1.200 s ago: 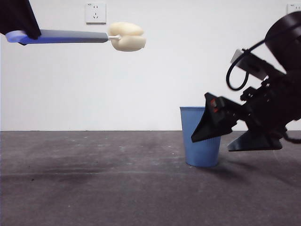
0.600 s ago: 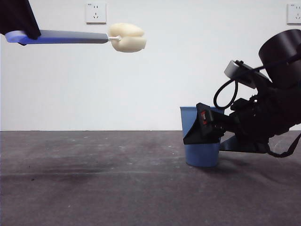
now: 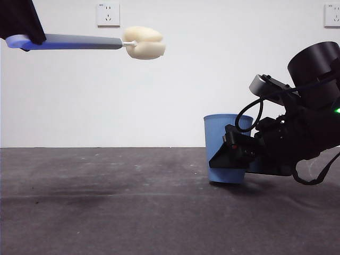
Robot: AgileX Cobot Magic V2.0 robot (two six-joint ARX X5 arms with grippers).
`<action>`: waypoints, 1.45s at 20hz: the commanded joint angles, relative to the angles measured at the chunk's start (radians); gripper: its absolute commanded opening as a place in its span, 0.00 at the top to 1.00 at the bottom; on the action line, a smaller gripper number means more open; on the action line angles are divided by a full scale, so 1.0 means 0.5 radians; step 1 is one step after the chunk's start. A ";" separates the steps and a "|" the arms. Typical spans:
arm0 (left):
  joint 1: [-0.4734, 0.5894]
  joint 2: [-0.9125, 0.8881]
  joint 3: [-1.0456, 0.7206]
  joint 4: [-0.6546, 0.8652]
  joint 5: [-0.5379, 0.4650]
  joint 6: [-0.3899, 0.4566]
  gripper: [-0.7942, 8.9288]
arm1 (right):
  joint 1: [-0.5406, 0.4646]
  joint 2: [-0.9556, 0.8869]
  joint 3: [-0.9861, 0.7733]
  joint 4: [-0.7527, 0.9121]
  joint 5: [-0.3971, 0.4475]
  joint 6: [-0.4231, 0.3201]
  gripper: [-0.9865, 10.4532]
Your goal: Pick up the cup brush,pick up the cup,insert the brush into the cup,clean the cup,put the cup brush back,put the cup back to the fixed position on the table
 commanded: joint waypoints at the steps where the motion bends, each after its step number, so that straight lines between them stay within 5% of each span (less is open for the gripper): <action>1: -0.004 -0.007 0.004 -0.005 -0.002 0.021 0.93 | 0.013 0.010 -0.011 0.014 -0.005 0.023 0.93; 6: -0.003 -0.007 0.004 -0.153 -0.013 0.117 0.93 | 0.024 -0.150 -0.010 -0.275 -0.006 0.037 0.93; 11: -0.003 -0.006 0.004 -0.204 -0.011 0.344 0.93 | 0.030 -0.735 0.163 -1.409 0.098 -0.372 0.93; 14: -0.003 -0.005 0.004 -0.267 -0.012 0.465 0.93 | 0.066 -0.947 0.402 -2.007 0.278 -0.556 0.93; 19: -0.003 -0.002 0.004 -0.336 -0.014 0.732 0.93 | 0.158 -0.982 0.814 -2.878 0.632 -1.067 0.93; 29: -0.004 0.122 0.004 -0.486 -0.014 1.232 0.93 | 0.382 -0.982 0.871 -3.092 1.372 -1.930 0.93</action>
